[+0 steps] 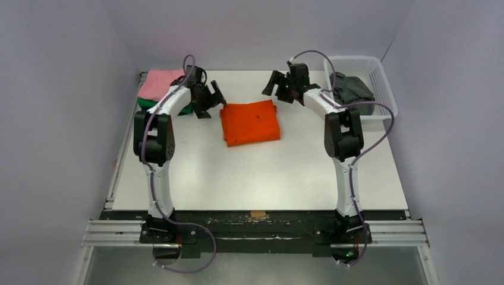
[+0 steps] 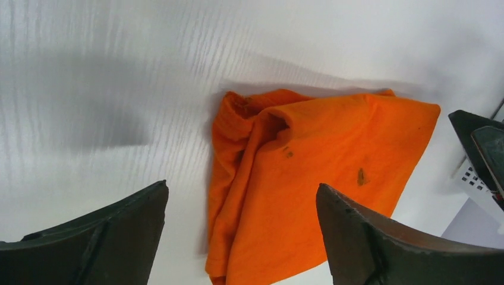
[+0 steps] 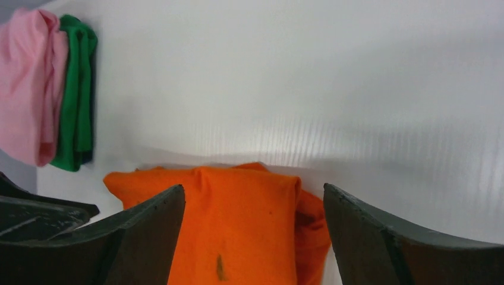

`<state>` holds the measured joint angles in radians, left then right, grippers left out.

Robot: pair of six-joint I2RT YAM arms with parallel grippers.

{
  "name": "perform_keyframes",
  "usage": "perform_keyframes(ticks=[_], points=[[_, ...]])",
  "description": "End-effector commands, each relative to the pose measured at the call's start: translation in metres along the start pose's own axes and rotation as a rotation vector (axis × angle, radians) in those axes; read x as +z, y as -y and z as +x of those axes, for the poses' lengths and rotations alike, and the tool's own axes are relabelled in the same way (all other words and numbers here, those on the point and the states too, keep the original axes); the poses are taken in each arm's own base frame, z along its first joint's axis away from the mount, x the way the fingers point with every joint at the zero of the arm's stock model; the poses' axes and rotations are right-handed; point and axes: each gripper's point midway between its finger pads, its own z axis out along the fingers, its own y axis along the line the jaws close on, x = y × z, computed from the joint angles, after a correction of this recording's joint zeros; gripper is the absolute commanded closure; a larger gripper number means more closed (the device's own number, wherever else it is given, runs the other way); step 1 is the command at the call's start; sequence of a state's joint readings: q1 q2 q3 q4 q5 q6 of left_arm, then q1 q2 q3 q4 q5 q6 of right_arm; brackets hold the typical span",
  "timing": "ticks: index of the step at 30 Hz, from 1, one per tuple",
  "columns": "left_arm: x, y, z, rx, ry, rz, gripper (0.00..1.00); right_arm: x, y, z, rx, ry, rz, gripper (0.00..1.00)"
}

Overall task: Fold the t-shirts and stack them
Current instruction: Fold the long partially folded tshirt into a neat square, then put the neatly folded tshirt into the corner of the board with the left arm

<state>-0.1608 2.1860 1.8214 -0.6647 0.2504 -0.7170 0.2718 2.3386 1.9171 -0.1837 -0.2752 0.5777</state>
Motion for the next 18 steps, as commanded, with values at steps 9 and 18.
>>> perform_keyframes(ticks=[9,18], points=[[0.0,0.009,0.055,0.062,-0.072,0.08,0.05,-0.111,-0.009,0.011,-0.033,0.134,0.019,0.06],[0.035,0.005,0.067,0.122,-0.097,-0.095,0.42,-0.138,-0.022,0.041,-0.038,0.06,-0.071,0.06]])
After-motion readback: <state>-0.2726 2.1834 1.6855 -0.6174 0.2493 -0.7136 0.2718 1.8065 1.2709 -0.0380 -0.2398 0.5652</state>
